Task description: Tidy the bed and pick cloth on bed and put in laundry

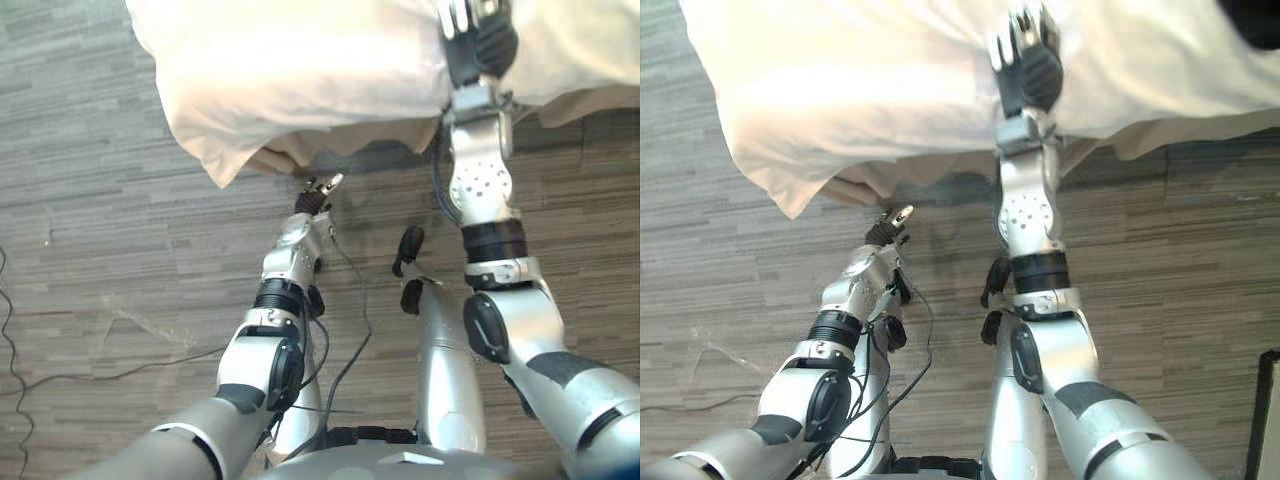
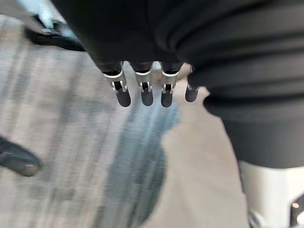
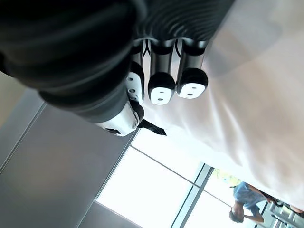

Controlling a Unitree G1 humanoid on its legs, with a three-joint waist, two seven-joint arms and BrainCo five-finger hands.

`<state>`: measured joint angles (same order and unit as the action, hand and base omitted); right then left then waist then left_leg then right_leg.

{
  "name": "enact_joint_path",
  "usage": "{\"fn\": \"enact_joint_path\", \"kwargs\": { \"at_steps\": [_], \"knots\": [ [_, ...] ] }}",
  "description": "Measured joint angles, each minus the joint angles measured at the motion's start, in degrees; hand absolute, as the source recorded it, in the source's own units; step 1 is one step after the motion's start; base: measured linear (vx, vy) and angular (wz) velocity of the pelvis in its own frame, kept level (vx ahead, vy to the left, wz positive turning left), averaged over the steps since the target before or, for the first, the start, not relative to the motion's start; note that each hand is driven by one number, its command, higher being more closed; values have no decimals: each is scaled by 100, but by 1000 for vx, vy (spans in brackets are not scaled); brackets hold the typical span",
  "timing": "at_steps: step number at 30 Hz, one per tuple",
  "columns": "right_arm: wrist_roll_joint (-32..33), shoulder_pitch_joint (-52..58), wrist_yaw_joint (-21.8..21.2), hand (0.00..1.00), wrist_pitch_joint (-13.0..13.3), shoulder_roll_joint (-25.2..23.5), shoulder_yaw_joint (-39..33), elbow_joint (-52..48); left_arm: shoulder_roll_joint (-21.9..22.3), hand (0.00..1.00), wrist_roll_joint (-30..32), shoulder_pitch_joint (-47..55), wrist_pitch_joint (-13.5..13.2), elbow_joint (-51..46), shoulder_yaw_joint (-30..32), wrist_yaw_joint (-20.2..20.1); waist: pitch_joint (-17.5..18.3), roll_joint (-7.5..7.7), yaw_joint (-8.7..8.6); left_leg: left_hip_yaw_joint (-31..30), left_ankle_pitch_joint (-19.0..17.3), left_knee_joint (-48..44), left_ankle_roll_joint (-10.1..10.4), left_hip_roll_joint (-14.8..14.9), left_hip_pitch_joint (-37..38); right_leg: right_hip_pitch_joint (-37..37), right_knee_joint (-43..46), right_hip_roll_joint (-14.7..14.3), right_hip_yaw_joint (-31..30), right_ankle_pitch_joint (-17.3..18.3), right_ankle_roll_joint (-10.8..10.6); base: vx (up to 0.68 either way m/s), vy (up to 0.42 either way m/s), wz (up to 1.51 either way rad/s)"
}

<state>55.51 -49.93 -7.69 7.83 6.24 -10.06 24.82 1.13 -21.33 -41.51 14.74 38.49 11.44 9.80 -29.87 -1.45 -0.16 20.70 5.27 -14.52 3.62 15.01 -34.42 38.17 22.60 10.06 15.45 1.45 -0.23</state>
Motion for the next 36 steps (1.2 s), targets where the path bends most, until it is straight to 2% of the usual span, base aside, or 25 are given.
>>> {"fn": "enact_joint_path", "kwargs": {
  "at_steps": [4, 7, 10, 11, 12, 16, 19, 23, 26, 29, 31, 35, 36],
  "knots": [
    [-87, 1449, -108, 100, -132, 127, -351, 508, -326, 0, 68, 318, 115, -114, -165, -251, 5, 77, -38, 213, -285, -56, 12, -6, 653, -650, -216, -1, -118, -19, -49, 100, 35, -22],
    [-850, 2281, -118, 100, -130, -37, -372, 678, -409, 0, 285, 705, 101, 0, -316, -463, 52, 147, -43, 431, -383, 206, 74, -63, 1427, -1296, -437, -23, -254, 4, -106, 138, 31, -29],
    [-1842, 2972, -99, 100, -5, -161, -123, 1345, -532, 0, 290, 1175, 72, 455, -860, -577, 441, 235, -70, 491, -325, 642, 139, -210, 1940, -1747, -796, -70, -274, -6, -208, 149, 22, -9],
    [-2070, 3087, -78, 100, 2, -163, -58, 1527, -534, 0, 322, 1312, 68, 534, -947, -600, 458, 242, -75, 477, -301, 710, 157, -226, 2067, -1897, -895, -82, -262, -29, -228, 183, 34, -1],
    [-2505, 3305, -20, 0, 1, -194, 28, 1873, -510, 0, 469, 1535, 54, 671, -1035, -663, 502, 250, -97, 458, -297, 839, 165, -276, 2320, -2172, -1066, -87, -228, -45, -253, 167, 47, 3],
    [-4523, 4179, 469, 0, 46, -321, 168, 2853, -481, 0, 920, 2628, -237, 1126, -1144, -751, 990, 211, -193, 470, -270, 1314, 208, -480, 3093, -3035, -1654, -97, -191, -135, -413, 162, 49, 0],
    [-5238, 4697, 565, 0, 53, -355, 284, 3103, -477, 0, 1208, 3167, -470, 1369, -1271, -884, 1340, 176, -195, 548, -269, 1585, 209, -598, 3491, -3406, -1927, -76, -196, -186, -502, 126, 56, -7],
    [-5288, 5196, 556, 0, 56, -334, 364, 3138, -519, 0, 1811, 3693, -923, 1754, -1529, -1235, 1719, 154, -218, 611, -269, 1890, 214, -701, 3993, -3833, -2152, -75, -246, -224, -563, 45, 46, -12],
    [-5143, 5365, 554, 0, 85, -356, 309, 3136, -540, 0, 1870, 3970, -1153, 1927, -1585, -1230, 1800, 186, -223, 896, -313, 1957, 268, -692, 4375, -4051, -2269, -132, -453, -270, -554, -53, 11, -45],
    [-5133, 5461, 512, 0, 154, -352, 298, 3125, -549, 0, 1900, 4110, -1166, 2020, -1583, -1227, 1914, 183, -227, 1315, -426, 1940, 365, -604, 4709, -4272, -2603, -227, -529, -362, -477, -60, -21, -69],
    [-5140, 5545, 464, 0, 241, -346, 297, 3122, -563, 0, 2098, 4188, -1166, 2069, -1579, -1178, 2049, 159, -232, 1615, -520, 1917, 493, -530, 4862, -4311, -2835, -316, -576, -577, -396, -52, -47, -86],
    [-5130, 5542, 455, 0, 335, -339, 245, 3116, -570, 0, 2209, 4157, -1132, 2156, -1584, -1086, 2051, 155, -353, 1663, -706, 1710, 602, -391, 4945, -4316, -2841, -466, -766, -617, -361, -5, -57, -40],
    [-5132, 5543, 447, 0, 345, -324, 240, 3125, -568, 0, 2209, 4146, -1128, 2151, -1579, -1066, 2050, 149, -337, 1667, -822, 1568, 630, -337, 4965, -4331, -2841, -516, -876, -661, -333, 45, -46, -58]
  ]
}}
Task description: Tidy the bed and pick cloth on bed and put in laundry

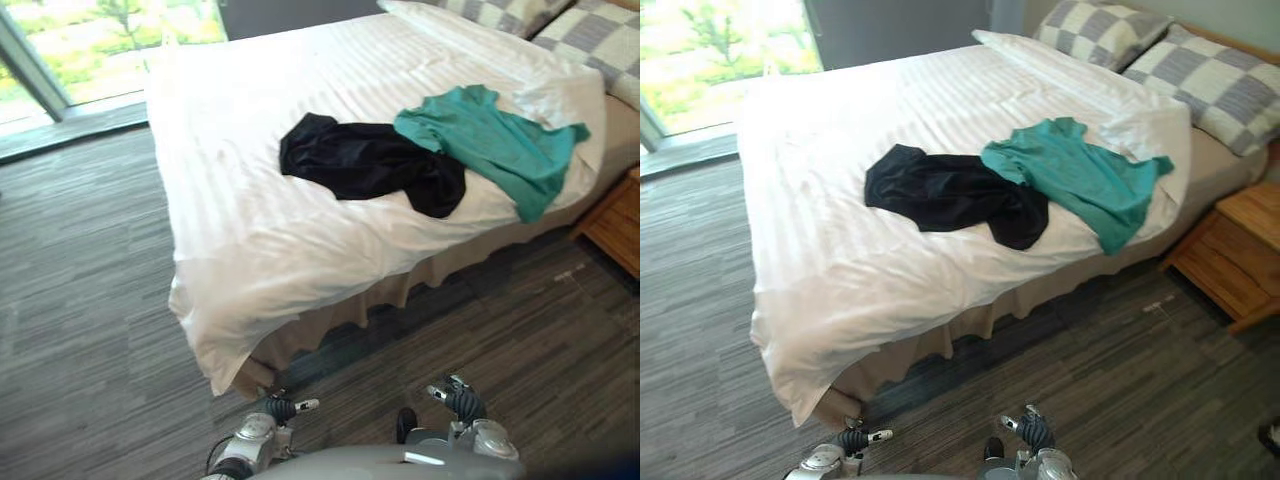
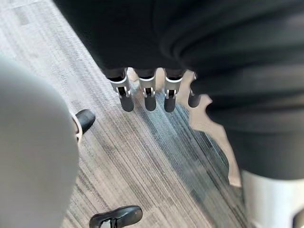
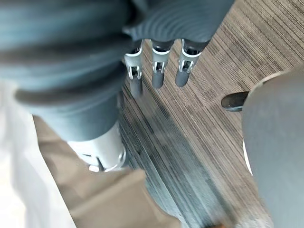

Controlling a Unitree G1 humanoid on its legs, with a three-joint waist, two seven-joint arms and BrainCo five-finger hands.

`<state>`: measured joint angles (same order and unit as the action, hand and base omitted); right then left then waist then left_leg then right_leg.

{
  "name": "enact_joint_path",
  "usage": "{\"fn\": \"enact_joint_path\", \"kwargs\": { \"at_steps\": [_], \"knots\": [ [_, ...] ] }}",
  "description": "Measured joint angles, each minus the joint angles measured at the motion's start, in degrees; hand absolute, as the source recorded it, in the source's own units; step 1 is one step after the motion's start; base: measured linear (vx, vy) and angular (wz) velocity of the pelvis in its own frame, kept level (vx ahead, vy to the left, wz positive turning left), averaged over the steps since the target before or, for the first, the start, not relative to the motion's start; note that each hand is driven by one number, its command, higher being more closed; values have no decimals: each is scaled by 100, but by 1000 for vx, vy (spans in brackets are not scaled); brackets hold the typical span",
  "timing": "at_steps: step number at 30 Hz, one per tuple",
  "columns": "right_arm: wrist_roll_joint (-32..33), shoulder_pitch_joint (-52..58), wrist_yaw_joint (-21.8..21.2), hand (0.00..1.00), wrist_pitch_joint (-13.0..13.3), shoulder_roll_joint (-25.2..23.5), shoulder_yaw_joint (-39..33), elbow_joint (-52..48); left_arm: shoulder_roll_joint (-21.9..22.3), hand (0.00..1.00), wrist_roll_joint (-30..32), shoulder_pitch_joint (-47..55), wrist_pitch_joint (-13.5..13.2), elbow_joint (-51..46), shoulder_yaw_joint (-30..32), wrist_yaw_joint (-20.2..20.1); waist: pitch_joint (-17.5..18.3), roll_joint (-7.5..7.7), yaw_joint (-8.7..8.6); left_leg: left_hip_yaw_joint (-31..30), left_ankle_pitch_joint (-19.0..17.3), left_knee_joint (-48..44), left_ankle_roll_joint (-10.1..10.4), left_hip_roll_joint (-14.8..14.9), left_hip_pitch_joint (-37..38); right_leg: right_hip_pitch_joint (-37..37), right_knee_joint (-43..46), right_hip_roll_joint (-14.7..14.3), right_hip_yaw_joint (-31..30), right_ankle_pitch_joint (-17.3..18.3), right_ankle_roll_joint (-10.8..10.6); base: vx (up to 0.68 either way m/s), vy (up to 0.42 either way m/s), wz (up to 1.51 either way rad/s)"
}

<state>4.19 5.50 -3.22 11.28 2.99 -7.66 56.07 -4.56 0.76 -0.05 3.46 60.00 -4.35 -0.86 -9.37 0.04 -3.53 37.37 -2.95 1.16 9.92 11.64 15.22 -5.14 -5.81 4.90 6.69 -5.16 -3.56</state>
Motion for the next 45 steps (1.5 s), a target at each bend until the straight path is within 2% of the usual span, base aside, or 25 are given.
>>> {"fn": "enact_joint_path", "kwargs": {
  "at_steps": [2, 5, 6, 8, 11, 12, 13, 15, 18, 20, 22, 24, 25, 26, 27, 29, 30, 31, 32, 33, 34, 36, 38, 41, 45],
  "knots": [
    [17, -5, -1, 0, 2, 13, 1, -2, 17, 0, 5, 2, -18, -16, 18, 0, -43, -15, 28, 92, -265, -763, 71, 298, -46, -60, 0, -114, -236, 35, 37, 70, -50, -76],
    [123, -6, 18, 0, -95, 86, 111, -53, 54, 0, -7, 43, -24, -142, 296, 96, -152, -95, 69, -1017, -426, -2973, -62, 854, -664, -58, 292, -284, -796, 114, 166, 98, -98, -101],
    [119, -16, 46, 0, -157, 165, 182, -64, 65, 0, -11, 138, -73, -303, 344, 113, -183, -128, 131, -1773, -524, -3657, -282, 792, -1058, 55, 422, -298, -1157, 205, 220, 54, 77, -138],
    [120, -139, 123, 0, -253, 341, 200, 26, 178, 0, -23, 142, -186, -411, 340, 113, -230, -314, 163, -2679, -1142, -3626, -433, 276, -1235, 241, 468, -330, -1760, 224, 173, 29, 175, -154],
    [143, -157, 105, 0, -270, 441, 241, 11, 156, 0, -254, 259, -330, -477, 280, 72, -220, -405, 155, -3387, -1488, -2165, -755, -360, -1134, 611, 371, -527, -2517, 223, 207, -58, 256, -173],
    [148, -181, 100, 0, -248, 457, 234, 91, 132, 0, -399, 262, -336, -462, 273, 66, -211, -441, 269, -3272, -1644, -1740, -651, -423, -1020, 727, 250, -539, -2549, 108, 323, -61, 213, -193],
    [223, -202, 67, 0, -204, 436, 213, 90, 125, 0, -448, 258, -338, -463, 258, 58, -190, -418, 270, -3120, -1602, -1602, -695, -412, -1010, 825, 276, -526, -2443, 96, 235, -4, 217, -159],
    [237, -51, 7, 0, -145, 437, 126, 137, -14, 0, -469, 126, -385, -438, 226, -59, -189, -182, 199, -2761, -1413, -1345, -664, -538, -842, 854, 684, -409, -1910, 90, 103, 185, 165, -81],
    [283, 161, -17, 0, -71, 384, -44, 215, 36, 0, -458, -59, -384, -339, 208, -220, -148, -159, 89, -2671, -1237, -985, -708, -768, -614, 747, 327, -264, -1943, -168, -125, 155, 139, -35],
    [348, 211, -19, 0, -24, 395, -104, 236, 70, 0, -446, -159, -405, -274, 215, -289, -120, -276, 77, -2521, -1215, -786, -715, -806, -521, 880, 327, -276, -1948, -202, -117, 110, 60, -52],
    [342, 171, 34, 0, 7, 433, -123, 225, 182, 0, -450, -183, -406, -234, 246, -276, -138, -399, 53, -2184, -1169, -784, -786, -734, -442, 1075, 511, -461, -1168, -444, 191, 86, 18, -79],
    [347, 126, 91, 0, 43, 385, -108, 215, 183, 0, -455, -128, -401, -252, 282, -257, -132, -348, 171, -1902, -933, -921, -1000, -708, -509, 1196, 595, -512, -450, -666, 517, -4, -63, -97],
    [359, 62, 113, 0, 35, 395, -154, 171, 243, 0, -453, -59, -413, -253, 271, -232, -144, -365, 114, -1869, -923, -909, -1010, -672, -463, 1528, 1798, -393, 183, 264, 787, -23, -125, -64],
    [366, 80, 124, 0, 37, 384, -191, 164, 243, 0, -453, -33, -409, -245, 241, -222, -153, -338, 73, -1843, -951, -894, -970, -696, -371, 1677, 2532, -265, 447, 718, 783, 32, -111, -22],
    [359, 193, 130, 0, 39, 270, -190, 181, 223, 0, -444, -34, -409, -239, 223, -155, -206, -153, -1, -1787, -1050, -987, -842, -902, -270, 1794, 3191, -86, 693, 1072, 740, 9, -47, -36],
    [349, 215, 126, 0, 39, 288, -185, 235, 239, 0, -446, -31, -408, -183, 264, -54, -164, -109, 132, -1742, -1064, -1218, -859, -898, -399, 1644, 2810, -223, 486, 1038, 692, -48, -61, -69],
    [343, 156, 123, 0, 11, 309, -176, 252, 210, 0, -446, -74, -404, -192, 251, 4, -197, -99, 160, -1746, -1088, -1402, -965, -823, -529, 1407, 2019, -453, 178, 763, 624, -95, -147, -97],
    [343, 40, 119, 0, -19, 355, -228, 224, 255, 0, -446, -51, -397, -183, 262, 43, -125, -366, 236, -1713, -1106, -1431, -970, -513, -636, 1284, 1688, -639, 324, 849, 819, -77, -149, -102],
    [342, 28, 118, 0, -27, 424, -258, 216, 287, 0, -449, -42, -388, -190, 258, 84, -149, -443, 248, -1702, -1225, -1476, -883, -414, -622, 1392, 2325, -601, 581, 1175, 1027, -20, -115, -73],
    [342, 125, 120, 0, -45, 386, -265, 220, 245, 0, -451, -11, -377, -190, 242, 135, -145, -248, 213, -1561, -1416, -1587, -772, -526, -581, 1429, 3146, -222, 739, 1814, 711, 30, -34, -40],
    [339, 168, 111, 0, -83, 286, -260, 245, 187, 0, -460, -13, -373, -192, 242, 155, -146, -141, 217, -1530, -1445, -1634, -733, -605, -571, 1377, 2988, -261, 610, 2055, 687, -28, -103, -43],
    [328, 151, 107, 0, -163, 300, -321, 287, 231, 0, -474, -15, -370, -190, 262, 235, -205, -252, 224, -1583, -1308, -1944, -784, -387, -760, 1018, 2099, -589, 319, 1513, 625, -82, -144, -58],
    [142, 129, 106, 0, -182, 299, -324, 292, 319, 0, -594, 25, -430, -251, 526, 267, -224, -225, 259, -2031, -1274, -1977, -781, -530, -826, 771, 1505, -702, -99, 1124, 623, -72, -92, -94],
    [-137, 20, 96, 0, -379, 420, -308, 366, 415, 0, -831, 163, -584, -257, 675, 340, -144, -349, 301, -3078, -1281, -1748, -759, -757, -804, 561, 946, -845, -462, 956, 516, -39, 32, -112],
    [-154, 14, 109, 0, -668, 419, -321, 368, 429, 0, -926, 230, -675, -239, 672, 327, -42, -457, 262, -3105, -1161, -1099, -785, -561, -672, 311, 543, -872, -133, 612, 505, -11, 123, -45]
  ]
}}
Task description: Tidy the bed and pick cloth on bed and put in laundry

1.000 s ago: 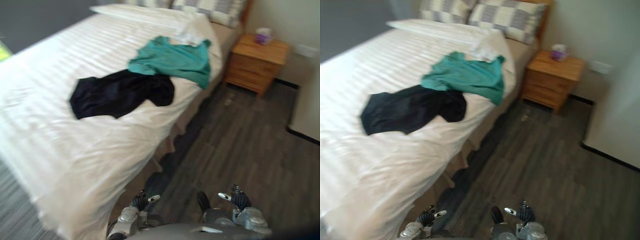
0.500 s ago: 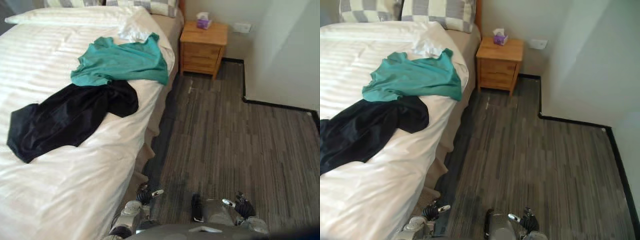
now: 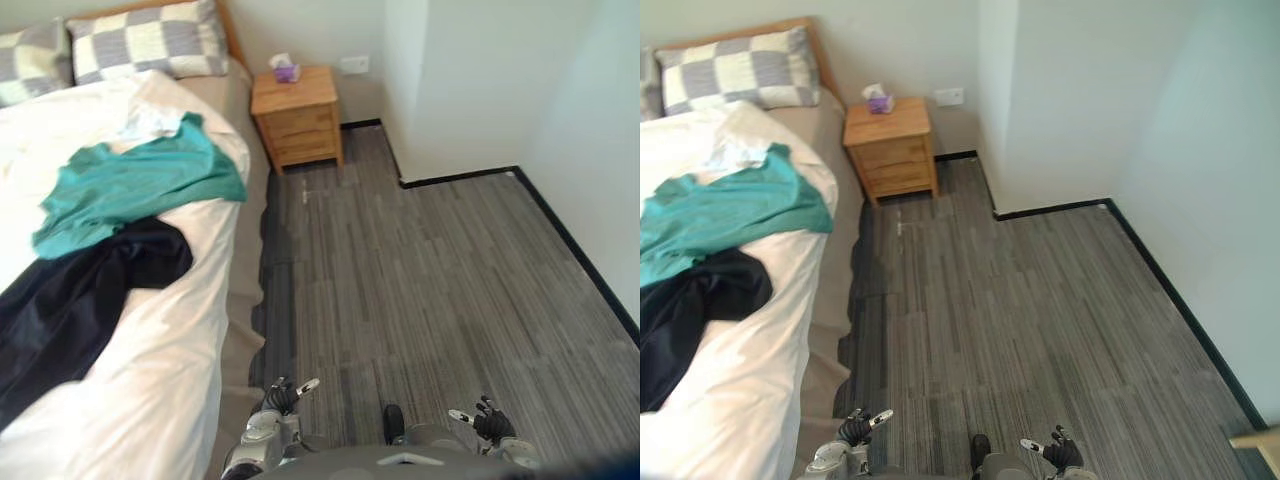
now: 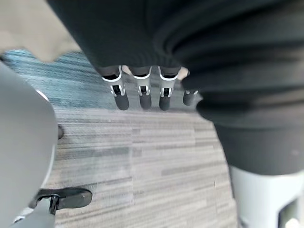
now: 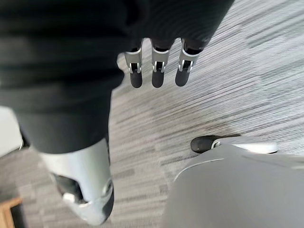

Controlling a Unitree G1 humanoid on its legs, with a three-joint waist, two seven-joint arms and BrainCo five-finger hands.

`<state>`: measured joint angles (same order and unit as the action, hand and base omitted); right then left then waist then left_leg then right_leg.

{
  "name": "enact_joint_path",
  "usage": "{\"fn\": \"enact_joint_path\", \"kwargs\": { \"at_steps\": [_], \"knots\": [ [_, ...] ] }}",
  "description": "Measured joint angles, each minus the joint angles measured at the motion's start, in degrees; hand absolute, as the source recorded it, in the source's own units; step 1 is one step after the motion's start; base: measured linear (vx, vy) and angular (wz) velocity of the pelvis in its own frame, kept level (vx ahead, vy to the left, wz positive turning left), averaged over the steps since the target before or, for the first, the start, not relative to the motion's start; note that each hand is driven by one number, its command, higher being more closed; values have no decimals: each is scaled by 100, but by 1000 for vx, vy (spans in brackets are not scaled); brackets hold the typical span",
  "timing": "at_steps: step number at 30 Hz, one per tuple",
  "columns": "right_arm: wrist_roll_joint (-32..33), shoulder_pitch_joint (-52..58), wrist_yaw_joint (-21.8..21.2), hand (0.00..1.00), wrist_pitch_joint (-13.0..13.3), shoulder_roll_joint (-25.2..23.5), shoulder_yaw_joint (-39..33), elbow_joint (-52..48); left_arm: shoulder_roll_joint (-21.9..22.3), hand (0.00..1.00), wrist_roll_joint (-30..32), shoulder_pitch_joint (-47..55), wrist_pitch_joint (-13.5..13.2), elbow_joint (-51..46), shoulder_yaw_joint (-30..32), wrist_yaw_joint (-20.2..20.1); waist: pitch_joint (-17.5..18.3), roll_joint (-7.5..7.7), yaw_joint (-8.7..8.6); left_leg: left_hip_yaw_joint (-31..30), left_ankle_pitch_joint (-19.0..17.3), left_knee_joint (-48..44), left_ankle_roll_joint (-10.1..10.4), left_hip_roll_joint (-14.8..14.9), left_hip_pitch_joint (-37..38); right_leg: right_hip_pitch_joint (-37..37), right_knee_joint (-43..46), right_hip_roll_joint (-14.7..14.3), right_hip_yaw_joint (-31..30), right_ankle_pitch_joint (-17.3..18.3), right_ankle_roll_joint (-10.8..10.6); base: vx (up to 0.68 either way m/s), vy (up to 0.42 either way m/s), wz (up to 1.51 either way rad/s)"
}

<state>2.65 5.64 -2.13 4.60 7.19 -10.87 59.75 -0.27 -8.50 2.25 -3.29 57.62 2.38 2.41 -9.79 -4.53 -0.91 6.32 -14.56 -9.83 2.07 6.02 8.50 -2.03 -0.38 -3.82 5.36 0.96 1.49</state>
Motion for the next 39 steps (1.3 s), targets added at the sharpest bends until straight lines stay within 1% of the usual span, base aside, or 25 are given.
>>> {"fn": "enact_joint_path", "kwargs": {
  "at_steps": [1, 3, 4, 5, 7, 9, 10, 16, 17, 20, 22, 24, 25, 26, 27, 29, 30, 32, 33, 34, 35, 36, 37, 38, 39],
  "knots": [
    [5, 43, 6, 0, -90, -48, -9, 0, -13, 0, 1, -7, -49, -8, 9, -7, 29, 106, 42, -12, 37, 136, -21, -27, 38, -138, -266, 58, 149, -81, -75, 16, 166, 13],
    [16, 99, 12, 0, -145, -127, -22, -5, -21, 0, -1, -7, -74, -4, 15, -8, 95, 181, 59, -57, 63, 247, -20, -91, 73, -285, -552, 114, 263, -329, -80, 40, 125, 20],
    [53, 100, 15, 0, -205, -160, -52, -9, -53, 0, -3, -2, -51, 2, 42, -5, 139, 223, 70, -79, 80, 325, -14, -107, 127, -308, -549, 134, 342, -374, -66, 63, 78, 16],
    [54, 102, 17, 0, -219, -163, -54, -14, -59, 0, -6, 3, -38, 5, 44, -4, 144, 226, 70, -85, 87, 360, -6, -112, 167, -332, -549, 135, 352, -385, -53, 123, 104, 9],
    [129, 103, 22, 0, -339, -138, -68, -27, -48, 0, -114, 17, 117, 94, 53, -4, 185, 220, 64, -106, 89, 412, 0, -122, 294, -427, -549, 144, 445, -392, -46, 117, 81, 8],
    [185, 99, 22, 0, -379, -110, -72, -28, -17, 0, -116, -9, 202, 113, 57, -5, 190, 169, 47, -127, 90, 471, 3, -133, 347, -433, -550, 154, 488, -393, -46, 78, 59, 7],
    [287, -145, 7, 0, -514, -210, 62, 143, -101, 0, -165, -71, 414, 236, 333, 0, 344, 475, 44, -230, 306, 754, -66, -320, 445, -439, -555, 352, 712, -431, -169, 48, 38, 2],
    [301, -113, 7, 0, -505, -212, 57, 127, -93, 0, -166, -71, 402, 227, 368, -6, 318, 480, 39, -214, 306, 752, -66, -318, 443, -423, -553, 353, 705, -431, -169, 0, 0, 0],
    [406, -73, 9, 0, -469, -224, 45, 111, -64, 0, -199, -76, 359, 223, 507, -23, 278, 491, 37, -197, 306, 751, -66, -315, 431, -417, -553, 353, 699, -429, -172, 0, 0, 0],
    [595, 60, 12, 0, -318, -319, -82, -46, -53, 0, -455, -56, 176, 216, 598, -149, 250, 515, 47, -159, 304, 729, -62, -302, 324, -355, -550, 353, 706, -410, -193, 0, 0, 0],
    [757, 174, 9, 0, -162, -467, -344, -197, -13, 0, -608, -50, 4, 206, 736, -223, 196, 525, 52, -130, 286, 668, -33, -285, 229, -310, -542, 357, 738, -391, -175, 11, 7, 3],
    [781, 291, 5, 0, 8, -609, -609, -326, 33, 0, -670, -41, -155, 195, 823, -246, 145, 508, 62, -56, 261, 638, 9, -247, 219, -340, -518, 356, 797, -347, -165, 37, 18, 13],
    [771, 353, 5, 0, 89, -672, -705, -395, 78, 0, -677, -32, -234, 187, 932, -253, 145, 509, 66, -35, 240, 593, 43, -231, 189, -357, -517, 362, 854, -297, -203, 38, 16, 20],
    [770, 373, 4, 0, 127, -692, -729, -412, 98, 0, -706, -23, -283, 176, 963, -250, 146, 513, 66, -23, 222, 551, 71, -221, 155, -360, -517, 369, 896, -285, -202, 34, 17, 37],
    [720, 378, -23, 0, 199, -733, -800, -431, 139, 0, -840, -10, -400, 152, 1006, -251, 149, 521, 73, 126, 201, 473, 99, -187, 64, -371, -517, 393, 1019, -269, -186, 67, 41, 45],
    [711, 383, -153, 0, 276, -746, -846, -429, 236, 0, -840, 40, -501, 21, 1206, -243, 137, 511, 148, 336, 159, 342, 160, -129, 31, -431, -515, 407, 1111, -233, -188, 71, 45, 38],
    [669, 415, -240, 0, 331, -752, -848, -425, 245, 0, -834, 99, -570, -35, 1255, -226, 132, 516, 217, 483, 121, 190, 216, -93, -2, -488, -512, 410, 1140, -167, -190, 56, 39, 24],
    [532, 327, -316, 0, 384, -817, -789, -427, 210, 0, -831, 106, -650, -92, 1378, -199, 87, 590, 240, 634, 92, -656, 263, -52, -369, -447, -294, 539, 1226, 90, -183, 17, 37, 33],
    [499, 301, -372, 0, 416, -852, -686, -461, 184, 0, -828, 115, -697, -219, 1377, -189, 43, 614, 249, 752, 97, -1620, 259, 29, -797, -449, -87, 649, 1311, 255, -187, -4, 52, 41],
    [497, 306, -396, 0, 459, -830, -584, -482, 195, 0, -826, 122, -717, -256, 1376, -169, 17, 594, 287, 912, 87, -2549, 203, 232, -1209, -475, 88, 700, 1358, 370, -171, 23, 79, 33],
    [494, 303, -397, 0, 464, -814, -540, -481, 189, 0, -825, 136, -721, -260, 1376, -157, 33, 527, 344, 1037, -1, -2901, 134, 379, -1370, -526, 162, 709, 1361, 408, -193, 155, 110, 20],
    [492, 279, -415, 0, 476, -762, -462, -508, 195, 0, -818, 153, -722, -264, 1369, -123, -14, 432, 367, 1224, -154, -3184, 120, 618, -1459, -667, 242, 748, 1413, 473, -248, 142, 109, 16],
    [492, 255, -422, 0, 474, -728, -432, -490, 196, 0, -811, 166, -721, -265, 1356, -112, -21, 412, 352, 1262, -179, -3139, 153, 676, -1501, -698, 291, 804, 1436, 511, -281, 164, 163, 22],
    [492, 212, -447, 0, 458, -708, -415, -453, 194, 0, -776, 187, -733, -274, 1335, -115, -20, 408, 356, 1317, -157, -2772, 189, 672, -1554, -743, 364, 920, 1439, 586, -373, 135, 197, 13],
    [494, 153, -470, 0, 456, -689, -413, -397, 176, 0, -759, 211, -769, -261, 1311, -123, -18, 400, 351, 1328, 9, -2015, 217, 599, -1537, -730, 428, 1027, 1420, 654, -489, 151, 222, 6]
  ]
}}
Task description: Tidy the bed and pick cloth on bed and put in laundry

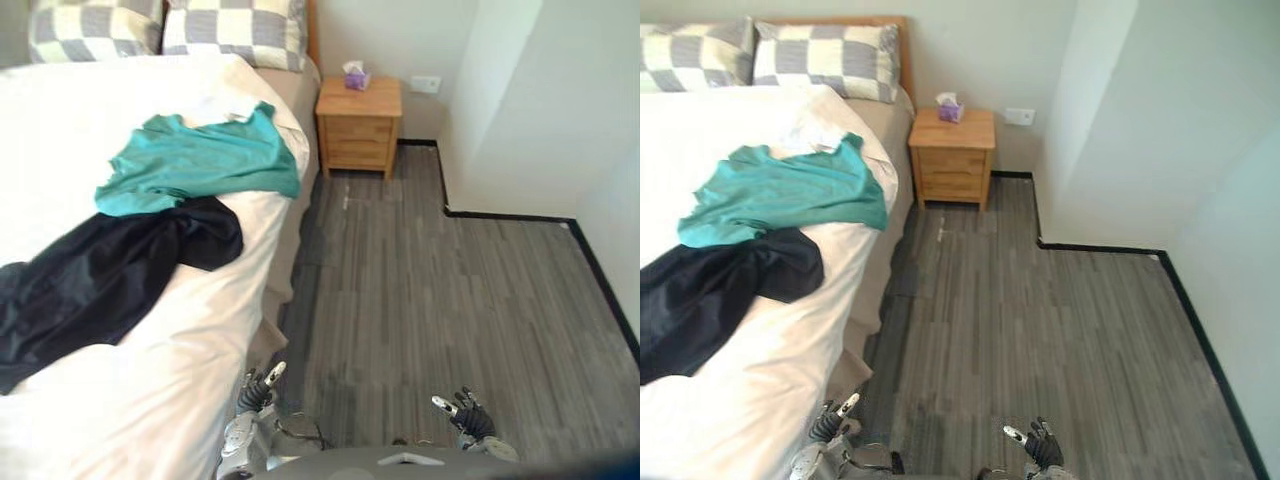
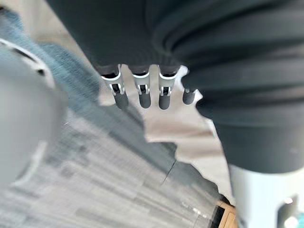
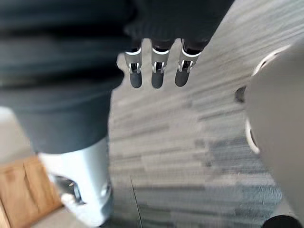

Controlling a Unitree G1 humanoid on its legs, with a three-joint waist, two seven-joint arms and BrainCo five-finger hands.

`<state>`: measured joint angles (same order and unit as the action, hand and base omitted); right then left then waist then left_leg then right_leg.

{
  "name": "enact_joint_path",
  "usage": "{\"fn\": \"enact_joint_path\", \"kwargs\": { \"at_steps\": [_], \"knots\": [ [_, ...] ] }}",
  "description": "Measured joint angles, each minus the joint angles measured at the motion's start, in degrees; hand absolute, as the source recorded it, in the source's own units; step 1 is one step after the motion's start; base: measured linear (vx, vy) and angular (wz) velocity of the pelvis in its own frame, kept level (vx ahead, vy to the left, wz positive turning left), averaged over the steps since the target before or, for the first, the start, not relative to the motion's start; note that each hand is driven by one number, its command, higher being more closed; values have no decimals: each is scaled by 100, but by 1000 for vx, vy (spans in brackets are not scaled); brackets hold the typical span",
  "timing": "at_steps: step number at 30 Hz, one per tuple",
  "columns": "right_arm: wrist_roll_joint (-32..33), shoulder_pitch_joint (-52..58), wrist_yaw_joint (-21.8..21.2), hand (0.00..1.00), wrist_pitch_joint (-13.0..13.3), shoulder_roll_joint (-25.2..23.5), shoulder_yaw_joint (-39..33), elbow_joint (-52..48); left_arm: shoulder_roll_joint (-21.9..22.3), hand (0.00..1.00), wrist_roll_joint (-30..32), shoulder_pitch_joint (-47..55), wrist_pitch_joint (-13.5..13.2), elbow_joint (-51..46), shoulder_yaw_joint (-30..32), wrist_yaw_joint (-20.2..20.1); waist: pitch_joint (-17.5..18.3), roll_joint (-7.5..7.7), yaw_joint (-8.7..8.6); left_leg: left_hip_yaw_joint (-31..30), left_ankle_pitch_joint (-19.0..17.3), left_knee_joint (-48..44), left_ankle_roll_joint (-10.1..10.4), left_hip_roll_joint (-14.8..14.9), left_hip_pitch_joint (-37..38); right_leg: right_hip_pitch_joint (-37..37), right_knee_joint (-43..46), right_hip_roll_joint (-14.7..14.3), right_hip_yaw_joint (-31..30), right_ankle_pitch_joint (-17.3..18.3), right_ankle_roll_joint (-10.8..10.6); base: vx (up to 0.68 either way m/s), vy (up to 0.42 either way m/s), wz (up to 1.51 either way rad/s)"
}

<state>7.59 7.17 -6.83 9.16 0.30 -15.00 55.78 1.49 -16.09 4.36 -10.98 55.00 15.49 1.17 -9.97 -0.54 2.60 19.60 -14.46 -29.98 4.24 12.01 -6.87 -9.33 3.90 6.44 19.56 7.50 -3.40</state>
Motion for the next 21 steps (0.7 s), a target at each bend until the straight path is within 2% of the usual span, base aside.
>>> {"fn": "enact_joint_path", "kwargs": {
  "at_steps": [1, 2, 3, 4, 5, 7, 9, 12, 13, 14, 15, 16, 17, 18, 19, 20, 21],
  "knots": [
    [0, -15, -16, 0, 0, 23, 0, 17, -2, 0, 1, 10, -20, 25, -28, -2, 2, -35, -7, -27, 165, 451, 1, -31, 26, 11, 21, 15, -12, 18, -58, 220, 321, -10],
    [-1, -73, -30, 0, -41, 80, 29, 143, -52, 0, 10, 14, -72, 90, -159, -39, -36, -58, 15, 68, 663, 1072, -208, -182, 252, -34, -12, 144, -134, -4, -217, 194, 277, -14],
    [-1, -50, -36, 0, -62, 52, 98, 140, -106, 0, 9, 58, -97, 70, -187, -72, -10, 13, 30, 172, 696, 1231, -251, -289, 294, -41, -59, 200, -140, -50, -215, 270, 276, -11],
    [-6, -55, -72, 0, -79, 7, 226, 143, -207, 0, 10, 88, -136, 63, -215, -125, 4, 128, 20, 229, 724, 1323, -325, -444, 292, -48, -166, 325, -130, -68, -211, 228, 154, -8],
    [-7, -64, -87, 0, -80, -20, 235, 142, -237, 0, 9, 89, -138, 62, -213, -170, -15, 174, 26, 295, 697, 1316, -382, -500, 294, -49, -210, 389, -135, -99, -253, 252, 151, -15],
    [-7, -64, -73, 0, -81, -18, 230, 140, -240, 0, 9, 120, -140, 59, -211, -369, -20, 171, 54, 499, 618, 1299, -509, -524, 389, -67, -284, 450, -150, -238, -339, 154, 93, -31],
    [-14, -57, -29, 0, -87, -16, 227, 137, -238, 0, 10, 132, -141, 61, -214, -458, -18, 175, 106, 648, 586, 1298, -525, -512, 477, -93, -314, 463, -184, -292, -351, 105, 29, -33],
    [-244, -58, 166, 0, -207, 55, 215, 162, -294, 0, 212, 127, -177, 68, -471, -539, -29, 157, 146, 669, 394, 1290, -395, -503, 517, 40, -135, 429, -355, -262, -268, 69, 24, -31],
    [-243, -100, 313, 0, -300, 85, 155, 213, -323, 0, 244, 118, -172, 78, -649, -551, -19, 138, 168, 579, 186, 1477, -344, -607, 527, 358, 405, 503, -458, -48, -159, 11, 43, -32],
    [-213, -138, 366, 0, -318, 96, 85, 242, -367, 0, 340, 108, -167, 112, -726, -551, -17, 134, 148, 470, 137, 1671, -345, -695, 619, 642, 997, 597, -539, 127, -139, 23, 55, -36],
    [-197, -220, 391, 0, -316, 129, -10, 226, -436, 0, 398, 78, -165, 186, -937, -570, -64, 209, 113, 469, 145, 1911, -335, -801, 789, 1269, 2246, 791, -649, 184, 24, 42, 61, -22],
    [-176, -242, 406, 0, -315, 126, -24, 210, -480, 0, 413, 52, -166, 222, -1016, -582, -79, 236, 83, 460, 148, 2006, -337, -849, 879, 1494, 2732, 874, -715, 124, 73, 84, 79, -4],
    [-94, -268, 459, 0, -316, 124, -19, 153, -633, 0, 446, 19, -159, 271, -1240, -607, -141, 342, -26, 308, 163, 2229, -362, -993, 1161, 1976, 3919, 1081, -934, -306, 72, 134, 69, 21],
    [-14, -267, 486, 0, -311, 115, -18, 122, -696, 0, 434, -6, -156, 275, -1359, -610, -165, 305, -158, 146, 172, 2281, -393, -985, 1373, 2261, 4610, 1107, -1061, -716, -13, 168, 54, 27],
    [10, -266, 488, 0, -312, 100, -18, 120, -717, 0, 433, 10, -158, 273, -1361, -608, -150, 332, -189, 112, 171, 2283, -394, -972, 1420, 2334, 4777, 1089, -1095, -760, -21, 216, 12, 26],
    [33, -262, 491, 0, -312, 50, -25, 95, -755, 0, 408, -22, -124, 278, -1355, -587, -154, 427, -176, -5, 125, 2267, -437, -911, 1572, 2527, 5033, 997, -1057, -288, -12, 250, -31, 25],
    [140, -247, 485, 0, -310, 22, -48, 55, -752, 0, 333, -112, -48, 291, -1352, -584, -180, 440, -188, -156, 103, 2243, -460, -836, 1655, 2700, 4987, 894, -877, 191, -29, 270, -61, 28]
  ]
}}
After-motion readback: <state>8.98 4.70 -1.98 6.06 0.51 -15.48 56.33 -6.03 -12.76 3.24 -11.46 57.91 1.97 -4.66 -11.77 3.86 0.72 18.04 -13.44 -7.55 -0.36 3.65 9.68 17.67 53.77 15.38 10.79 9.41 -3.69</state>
